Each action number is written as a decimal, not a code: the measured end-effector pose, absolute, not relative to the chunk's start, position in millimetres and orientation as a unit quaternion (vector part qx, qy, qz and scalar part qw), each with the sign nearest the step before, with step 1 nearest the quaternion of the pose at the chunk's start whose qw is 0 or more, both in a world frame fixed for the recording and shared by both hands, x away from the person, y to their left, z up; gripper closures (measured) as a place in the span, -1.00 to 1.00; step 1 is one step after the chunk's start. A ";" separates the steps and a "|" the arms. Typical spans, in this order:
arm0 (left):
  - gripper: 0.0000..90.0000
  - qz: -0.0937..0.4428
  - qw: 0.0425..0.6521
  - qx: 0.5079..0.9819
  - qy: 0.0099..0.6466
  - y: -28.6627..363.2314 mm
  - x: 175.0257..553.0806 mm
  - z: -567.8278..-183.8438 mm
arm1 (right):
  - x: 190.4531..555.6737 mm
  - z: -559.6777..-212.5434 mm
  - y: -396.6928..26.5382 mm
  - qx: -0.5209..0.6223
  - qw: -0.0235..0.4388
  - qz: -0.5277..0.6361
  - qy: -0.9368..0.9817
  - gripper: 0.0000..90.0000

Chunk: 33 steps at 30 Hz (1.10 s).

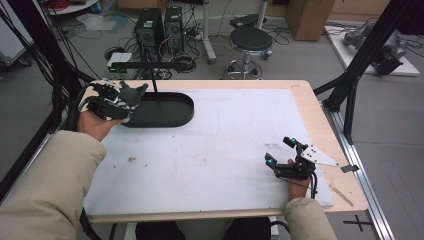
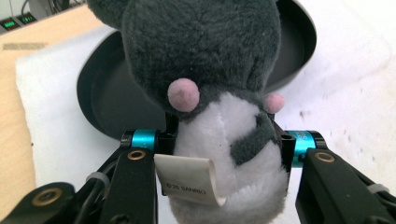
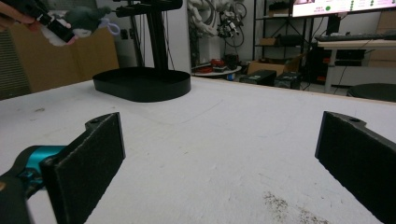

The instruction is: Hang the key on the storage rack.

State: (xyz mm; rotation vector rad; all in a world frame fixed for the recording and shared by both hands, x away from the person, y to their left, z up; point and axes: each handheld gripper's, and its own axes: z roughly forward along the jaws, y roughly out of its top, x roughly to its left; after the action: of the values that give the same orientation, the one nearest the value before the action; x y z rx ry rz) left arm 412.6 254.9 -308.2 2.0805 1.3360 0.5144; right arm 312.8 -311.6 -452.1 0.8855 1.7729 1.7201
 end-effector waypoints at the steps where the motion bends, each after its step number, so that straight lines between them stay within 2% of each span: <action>1: 0.29 0.194 0.303 0.785 0.504 254.9 412.6 -308.2 | 312.8 -452.1 -311.6 0.326 0.256 0.634 0.653 -0.99; 15: 0.29 0.209 0.304 0.783 0.502 253.6 428.3 -284.2 | 312.7 -452.1 -311.7 0.329 0.254 0.633 0.653 -0.99; 33: 0.29 0.234 0.328 0.760 0.510 255.4 437.6 -283.8 | 312.7 -452.1 -311.8 0.330 0.252 0.634 0.652 -0.99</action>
State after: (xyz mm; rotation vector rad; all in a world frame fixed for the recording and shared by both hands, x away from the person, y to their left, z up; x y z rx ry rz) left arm 437.6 255.4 -283.8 1.9899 1.3357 0.6115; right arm 312.7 -311.8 -452.1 0.8989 1.7734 1.7254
